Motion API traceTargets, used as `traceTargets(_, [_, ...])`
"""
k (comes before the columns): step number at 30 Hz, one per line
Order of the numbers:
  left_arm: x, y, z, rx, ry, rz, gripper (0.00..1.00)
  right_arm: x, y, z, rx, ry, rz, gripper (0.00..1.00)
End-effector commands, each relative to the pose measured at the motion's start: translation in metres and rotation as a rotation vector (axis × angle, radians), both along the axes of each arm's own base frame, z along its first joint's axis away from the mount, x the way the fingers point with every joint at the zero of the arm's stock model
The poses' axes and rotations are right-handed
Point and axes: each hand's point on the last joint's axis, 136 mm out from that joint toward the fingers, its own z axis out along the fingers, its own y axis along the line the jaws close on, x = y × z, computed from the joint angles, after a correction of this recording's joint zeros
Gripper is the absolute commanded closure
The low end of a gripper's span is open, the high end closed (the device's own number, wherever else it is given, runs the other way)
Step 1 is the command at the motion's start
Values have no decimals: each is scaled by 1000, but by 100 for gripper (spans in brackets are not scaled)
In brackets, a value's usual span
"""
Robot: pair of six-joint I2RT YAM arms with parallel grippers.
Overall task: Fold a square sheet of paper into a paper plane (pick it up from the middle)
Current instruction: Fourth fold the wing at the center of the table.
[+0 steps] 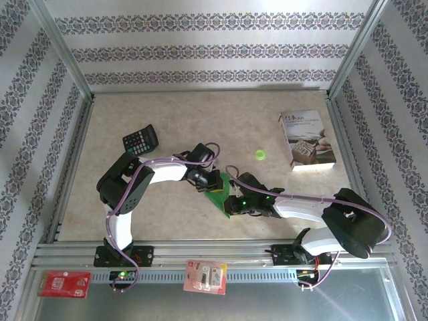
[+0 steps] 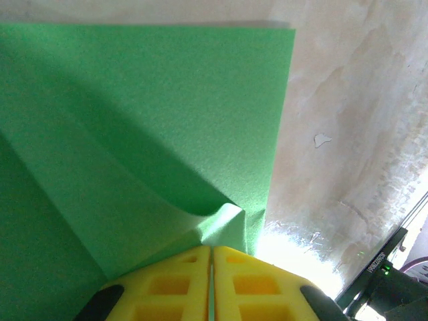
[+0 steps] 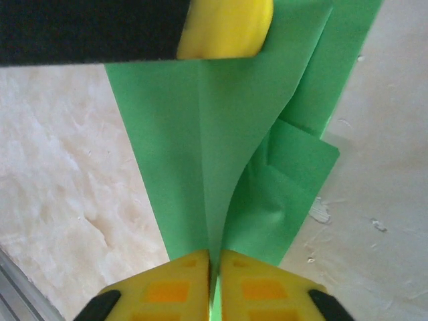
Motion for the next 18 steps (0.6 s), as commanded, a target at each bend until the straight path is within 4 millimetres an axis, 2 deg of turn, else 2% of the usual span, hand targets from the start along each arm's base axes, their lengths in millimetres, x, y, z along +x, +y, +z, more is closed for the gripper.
traceTargets(1, [-5, 1, -2, 15, -4, -22, 91, 3, -2, -2, -12, -16, -25, 92])
traceTargets(6, [0, -5, 13, -11, -29, -27, 86, 2, 0, -3, 31, -3, -50, 98])
traceTargets(12, [7, -9, 36, -38, -72, -28, 79, 2, 0, -4, 63, 3, -64, 98])
traceTargets(18, [3, -7, 55, -72, -98, -18, 76, 2, -2, -4, 95, 9, -86, 98])
